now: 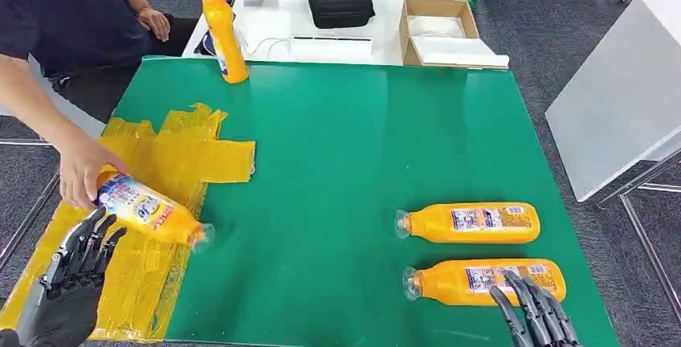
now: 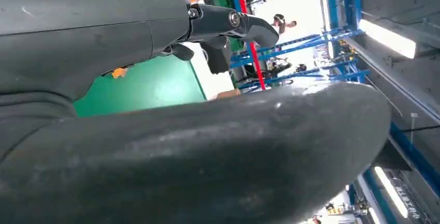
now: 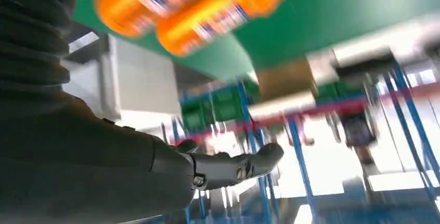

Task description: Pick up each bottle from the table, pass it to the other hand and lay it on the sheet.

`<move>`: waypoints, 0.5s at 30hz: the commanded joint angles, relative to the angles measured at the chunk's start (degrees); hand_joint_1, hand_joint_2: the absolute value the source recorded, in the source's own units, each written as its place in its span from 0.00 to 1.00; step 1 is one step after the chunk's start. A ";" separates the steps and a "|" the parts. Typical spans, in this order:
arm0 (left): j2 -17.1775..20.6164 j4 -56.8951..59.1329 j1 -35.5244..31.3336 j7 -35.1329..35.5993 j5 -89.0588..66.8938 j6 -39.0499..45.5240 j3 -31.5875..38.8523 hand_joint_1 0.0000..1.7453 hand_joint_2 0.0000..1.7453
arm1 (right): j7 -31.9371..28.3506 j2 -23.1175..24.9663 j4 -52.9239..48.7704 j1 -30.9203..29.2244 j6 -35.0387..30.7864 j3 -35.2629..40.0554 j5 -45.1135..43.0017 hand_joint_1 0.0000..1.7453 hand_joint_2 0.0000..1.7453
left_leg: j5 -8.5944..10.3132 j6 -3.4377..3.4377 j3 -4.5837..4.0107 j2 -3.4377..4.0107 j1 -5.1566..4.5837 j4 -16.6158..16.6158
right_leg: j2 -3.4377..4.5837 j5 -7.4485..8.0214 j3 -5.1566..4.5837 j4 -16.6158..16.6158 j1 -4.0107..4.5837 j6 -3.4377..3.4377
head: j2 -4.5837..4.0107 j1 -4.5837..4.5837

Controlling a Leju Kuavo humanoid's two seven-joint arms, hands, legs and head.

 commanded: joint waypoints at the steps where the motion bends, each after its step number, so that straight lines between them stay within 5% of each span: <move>1: -1.24 1.32 -0.50 0.88 -1.67 -0.71 1.49 0.00 0.00 | 0.07 -3.80 -2.29 19.57 -0.48 -15.66 -9.37 0.00 1.00 | -0.04 0.04 0.08 -0.14 -0.02 -0.01 | -0.07 -0.08 0.53 0.01 -0.01 -0.04 | 0.00 -0.02; 9: -0.01 1.76 -1.09 1.16 -1.87 0.61 -0.73 0.00 0.00 | 0.07 -3.84 -1.24 22.60 -0.48 -23.24 -15.59 0.00 1.00 | 0.03 0.09 0.26 -0.22 -0.02 -0.05 | -0.10 -0.03 0.61 -0.05 -0.02 -0.08 | 0.00 0.00; 15: 1.59 3.03 -2.46 2.08 -1.16 2.41 -2.73 0.00 0.00 | -3.06 -2.17 2.59 27.17 -0.48 -36.21 -27.90 0.00 1.00 | 0.05 0.09 0.32 -0.25 -0.01 -0.10 | -0.12 0.00 0.68 -0.09 -0.01 -0.08 | 0.00 -0.02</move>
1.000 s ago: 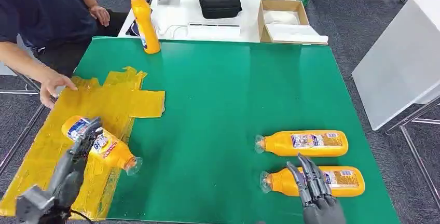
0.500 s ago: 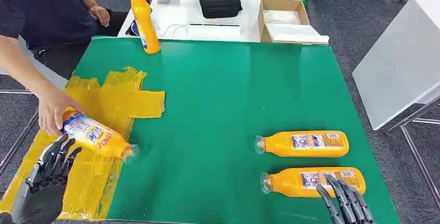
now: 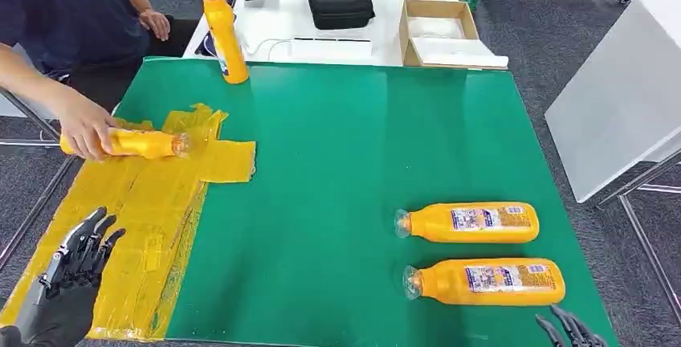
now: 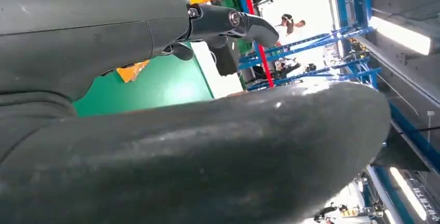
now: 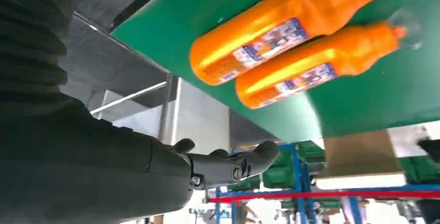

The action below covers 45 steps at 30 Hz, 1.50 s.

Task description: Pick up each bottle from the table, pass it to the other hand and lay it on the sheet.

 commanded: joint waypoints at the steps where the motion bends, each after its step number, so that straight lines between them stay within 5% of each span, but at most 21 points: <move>1: 1.83 3.22 -2.27 1.11 0.36 1.55 -3.49 0.00 0.00 | -5.82 2.30 5.42 7.56 -0.37 -18.55 -13.85 0.00 1.00 | 0.03 0.03 0.10 -0.06 -0.01 -0.08 | -0.07 0.00 0.19 -0.07 0.00 -0.07 | 0.00 0.00; 16: 3.51 4.10 -3.61 1.81 1.02 2.64 -4.87 0.00 0.00 | -13.79 2.95 11.11 6.77 0.47 -24.50 -23.96 0.00 1.00 | 0.03 0.02 0.16 -0.07 0.00 -0.09 | -0.07 -0.01 0.22 -0.09 0.03 -0.08 | 0.00 0.02; 17: 3.79 4.18 -3.89 1.85 1.09 2.72 -4.98 0.00 1.00 | -14.59 3.46 11.46 6.07 1.74 -25.13 -24.57 0.00 1.00 | 0.04 0.04 0.26 -0.06 0.01 -0.15 | -0.07 0.01 0.33 -0.17 0.04 -0.12 | 0.00 -0.04; 20: 4.02 4.23 -4.63 1.67 0.50 3.33 -5.05 0.00 1.00 | -18.56 7.02 12.30 3.11 7.79 -27.91 -25.98 0.00 1.00 | 0.05 0.03 0.14 -0.07 0.03 -0.10 | -0.08 0.03 0.24 -0.13 0.06 -0.09 | 0.00 0.00; 24: 4.58 4.17 -5.31 1.25 -1.80 4.69 -6.05 0.00 1.00 | -27.51 17.67 13.78 -4.16 23.53 -34.19 -25.88 0.00 1.00 | 0.09 0.02 0.22 -0.22 0.03 -0.18 | -0.23 0.01 0.18 -0.19 0.05 -0.11 | 0.00 0.00; 31: 4.76 4.10 -5.46 1.17 -1.83 4.85 -6.25 0.00 1.00 | -30.34 21.50 13.81 -5.63 27.84 -36.83 -25.04 0.00 1.00 | 0.05 0.03 0.31 -0.17 0.01 -0.24 | -0.18 -0.03 0.11 -0.24 0.05 -0.12 | 0.00 -0.02; 34: 5.49 4.28 -6.15 0.56 -2.53 5.25 -6.54 0.00 1.00 | -42.80 36.36 14.97 -15.76 46.74 -47.10 -19.68 0.00 1.00 | 0.03 0.01 0.30 -0.22 0.05 -0.19 | -0.24 -0.05 0.40 -0.20 0.08 -0.10 | 0.00 0.00; 36: 5.61 4.77 -6.87 1.21 -2.19 5.00 -6.69 0.00 1.00 | -48.40 42.03 16.53 -21.65 54.24 -50.96 -15.01 0.00 1.00 | 0.08 0.00 0.30 -0.23 0.08 -0.22 | -0.24 0.01 0.30 -0.25 0.10 -0.09 | 0.00 0.00; 45: 6.18 5.29 -7.79 0.80 -4.70 5.93 -7.56 0.00 1.00 | -51.32 44.08 19.27 -26.94 59.09 -50.90 -10.88 0.00 1.00 | 0.01 0.00 0.29 -0.03 0.07 -0.14 | -0.08 -0.02 -0.19 -0.15 0.08 -0.08 | 0.00 0.00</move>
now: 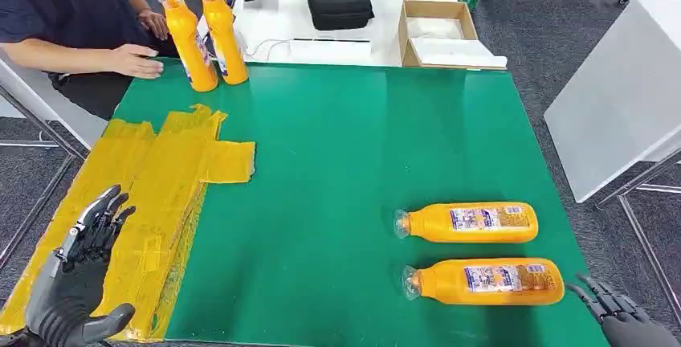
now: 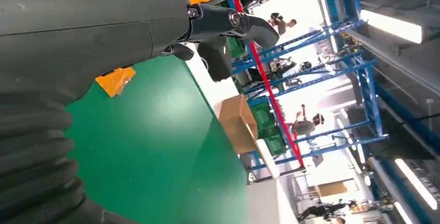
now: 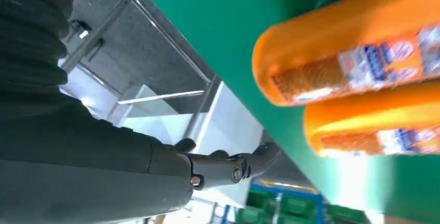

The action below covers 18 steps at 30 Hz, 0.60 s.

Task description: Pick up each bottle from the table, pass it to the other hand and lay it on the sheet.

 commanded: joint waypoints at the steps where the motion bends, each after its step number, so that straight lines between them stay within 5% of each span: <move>1: 1.66 3.63 -1.81 -0.27 -1.20 0.44 -2.25 0.00 1.00 | -1.09 8.84 5.47 -6.96 1.97 -3.56 1.07 0.00 1.00 | 0.08 0.04 0.22 -0.14 0.04 -0.20 | -0.15 0.04 0.30 -0.23 0.06 -0.13 | 0.00 0.02; 18: 2.37 4.85 -2.84 -0.23 -2.00 0.14 -3.83 0.00 1.00 | -0.48 6.73 9.12 -10.60 4.22 -2.19 1.73 0.00 1.00 | 0.08 0.05 0.10 -0.05 0.02 -0.08 | -0.02 0.07 0.68 -0.11 0.03 -0.06 | 0.00 0.02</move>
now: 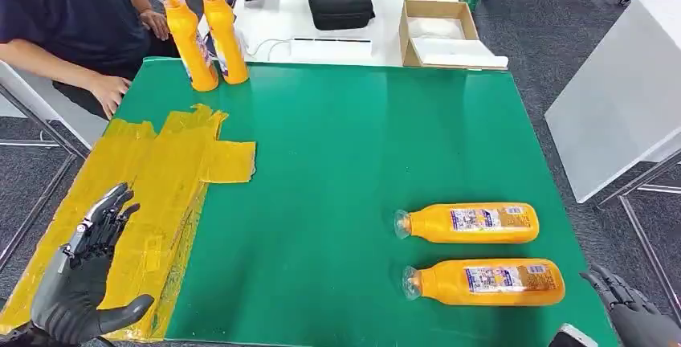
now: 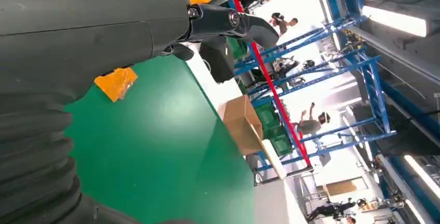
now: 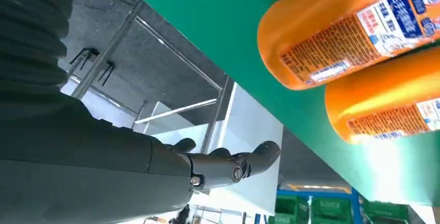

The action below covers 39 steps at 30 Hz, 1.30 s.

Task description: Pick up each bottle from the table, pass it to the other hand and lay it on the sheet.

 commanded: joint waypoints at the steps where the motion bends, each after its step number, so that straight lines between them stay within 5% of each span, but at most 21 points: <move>1: 1.76 4.65 -2.33 -0.10 -0.75 -0.49 -3.39 0.00 1.00 | 0.60 -0.58 7.21 -5.29 1.97 1.78 0.21 0.00 1.00 | 0.07 0.04 0.22 0.03 0.02 -0.17 | 0.02 0.09 0.24 -0.21 0.04 -0.11 | 0.00 -0.02; 17: 2.35 5.60 -5.04 0.56 -1.02 0.33 -5.77 0.00 1.00 | 9.59 -11.05 15.46 -12.10 -3.99 17.74 -3.08 0.00 1.00 | 0.05 0.05 0.20 0.12 0.02 -0.12 | 0.12 0.11 0.23 -0.14 0.04 -0.10 | 0.00 0.00; 24: 2.41 6.91 -8.12 1.42 -0.53 -0.09 -6.88 0.00 1.00 | 13.09 -17.65 19.01 -18.27 -5.01 30.66 -2.91 0.00 1.00 | 0.10 0.06 0.24 0.18 0.03 -0.16 | 0.17 0.17 0.28 -0.20 0.06 -0.12 | 0.00 0.00; 34: 2.47 7.10 -8.39 1.57 -0.32 -0.19 -7.05 0.00 1.00 | 13.43 -18.91 19.23 -18.53 -5.27 32.44 -3.18 0.00 1.00 | 0.13 0.04 0.17 -0.01 0.02 -0.11 | -0.02 0.06 0.26 -0.11 0.03 -0.09 | 0.00 -0.02; 39: 2.70 9.12 -11.86 2.45 0.42 -0.56 -8.45 0.00 1.00 | 14.04 -27.27 20.34 -18.44 -2.24 40.60 -7.78 0.00 1.00 | 0.15 0.05 0.13 -0.03 0.01 -0.09 | -0.03 0.09 0.25 -0.09 0.03 -0.09 | 0.00 0.00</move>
